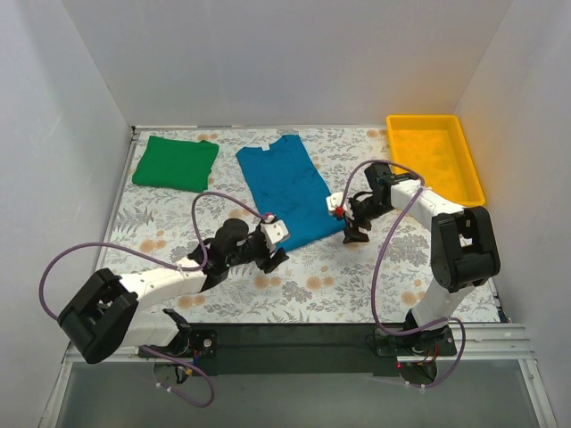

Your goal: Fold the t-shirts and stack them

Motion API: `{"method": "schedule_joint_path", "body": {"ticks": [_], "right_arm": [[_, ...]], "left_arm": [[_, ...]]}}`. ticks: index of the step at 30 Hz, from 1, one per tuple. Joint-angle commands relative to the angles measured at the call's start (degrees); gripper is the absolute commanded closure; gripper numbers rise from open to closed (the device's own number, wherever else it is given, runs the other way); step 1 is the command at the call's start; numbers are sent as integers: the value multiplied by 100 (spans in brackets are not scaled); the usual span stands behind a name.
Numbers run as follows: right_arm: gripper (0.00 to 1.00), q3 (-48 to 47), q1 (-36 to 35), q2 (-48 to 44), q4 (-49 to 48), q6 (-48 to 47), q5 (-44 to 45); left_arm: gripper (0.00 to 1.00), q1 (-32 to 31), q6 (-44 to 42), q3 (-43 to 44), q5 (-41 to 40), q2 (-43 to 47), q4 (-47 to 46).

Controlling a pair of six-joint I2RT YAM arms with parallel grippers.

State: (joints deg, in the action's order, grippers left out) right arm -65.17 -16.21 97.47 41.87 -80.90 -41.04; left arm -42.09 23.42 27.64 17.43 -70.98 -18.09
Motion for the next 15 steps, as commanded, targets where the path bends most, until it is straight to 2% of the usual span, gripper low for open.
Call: {"method": "schedule_joint_path", "body": {"ticks": [1,6,15], "right_arm": [[22,179,4,-79,-502,-822,236],[26,250,-172,79,-1259,-322,622],[33,-22,-269,650,-1462,40,1071]], "left_arm": [[44,-89,-725,-75,-108,-292,-160],[46,-107,-830,84,-353,-899,-633],[49,-107,-944,330,-635,-1691,-732]]}}
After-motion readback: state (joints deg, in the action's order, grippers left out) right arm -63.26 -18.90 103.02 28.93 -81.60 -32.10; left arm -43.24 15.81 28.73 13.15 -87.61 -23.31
